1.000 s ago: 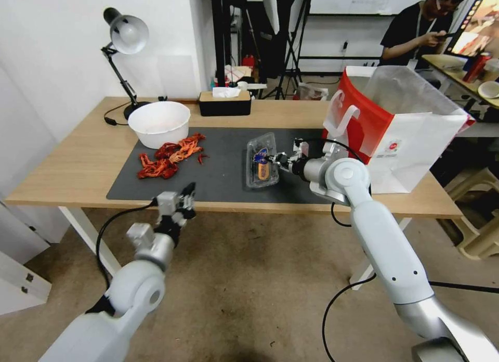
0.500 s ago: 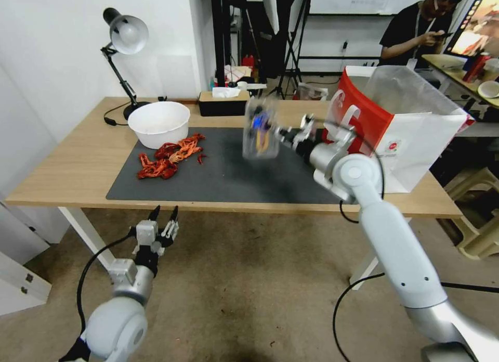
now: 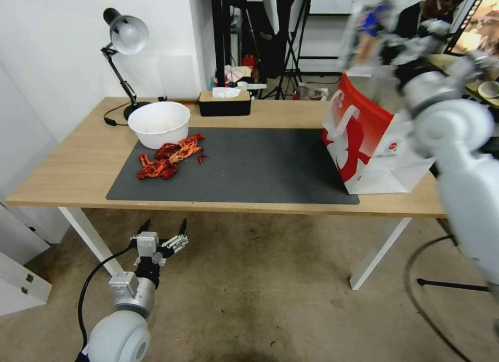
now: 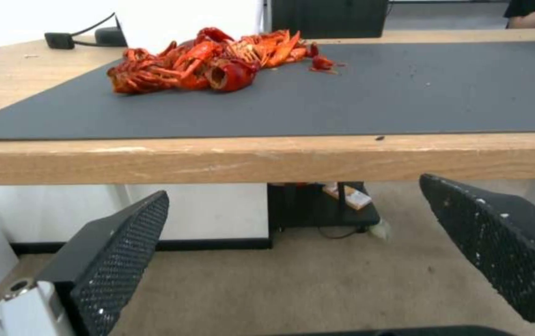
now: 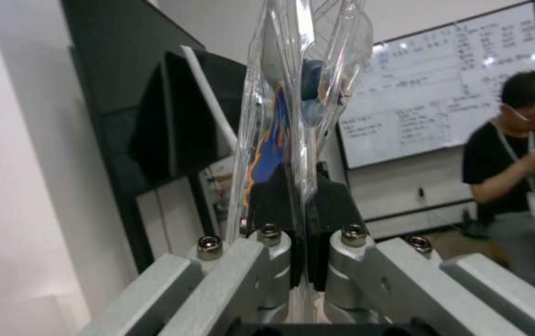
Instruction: Close the takeout container lid, then place the container into the takeout bag.
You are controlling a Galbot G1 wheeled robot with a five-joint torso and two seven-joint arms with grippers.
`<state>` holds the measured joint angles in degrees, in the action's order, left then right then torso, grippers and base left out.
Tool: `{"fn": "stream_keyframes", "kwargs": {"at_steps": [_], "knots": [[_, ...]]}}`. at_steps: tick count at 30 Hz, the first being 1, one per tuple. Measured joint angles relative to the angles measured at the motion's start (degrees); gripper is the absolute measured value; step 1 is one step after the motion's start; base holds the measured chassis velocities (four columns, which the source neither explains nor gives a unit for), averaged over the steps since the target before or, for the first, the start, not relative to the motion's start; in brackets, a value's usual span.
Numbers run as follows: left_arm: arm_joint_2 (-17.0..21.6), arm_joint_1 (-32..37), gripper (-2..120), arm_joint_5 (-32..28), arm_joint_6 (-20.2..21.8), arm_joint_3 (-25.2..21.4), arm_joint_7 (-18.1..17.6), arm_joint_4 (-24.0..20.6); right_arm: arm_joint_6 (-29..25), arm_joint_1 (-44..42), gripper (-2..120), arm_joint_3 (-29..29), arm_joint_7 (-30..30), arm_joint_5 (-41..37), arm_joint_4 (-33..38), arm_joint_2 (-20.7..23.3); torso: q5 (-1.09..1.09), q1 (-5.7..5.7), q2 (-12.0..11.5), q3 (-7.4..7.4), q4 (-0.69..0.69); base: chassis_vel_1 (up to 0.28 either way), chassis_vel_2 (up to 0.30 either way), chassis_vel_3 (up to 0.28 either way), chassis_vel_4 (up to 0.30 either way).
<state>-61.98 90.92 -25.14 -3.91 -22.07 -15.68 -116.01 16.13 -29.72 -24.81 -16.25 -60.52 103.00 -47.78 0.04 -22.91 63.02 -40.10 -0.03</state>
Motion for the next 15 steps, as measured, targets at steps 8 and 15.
{"fn": "stream_keyframes", "kwargs": {"at_steps": [8,15], "knots": [[-0.1,-0.1,100,0.0,-0.1,0.9,-0.1,-0.3,0.7,-5.2,0,-3.4,-0.5,-0.8,0.5,1.6,-0.03,0.0,0.0,0.0,0.03,0.0,0.0,0.0,0.0],[-0.1,-0.2,100,0.0,0.1,1.3,-0.5,-0.6,0.7,-8.4,21,-5.2,-0.4,-2.4,1.3,1.7,-0.03,-0.01,0.0,0.0,0.03,0.0,0.0,0.0,0.0]]}}
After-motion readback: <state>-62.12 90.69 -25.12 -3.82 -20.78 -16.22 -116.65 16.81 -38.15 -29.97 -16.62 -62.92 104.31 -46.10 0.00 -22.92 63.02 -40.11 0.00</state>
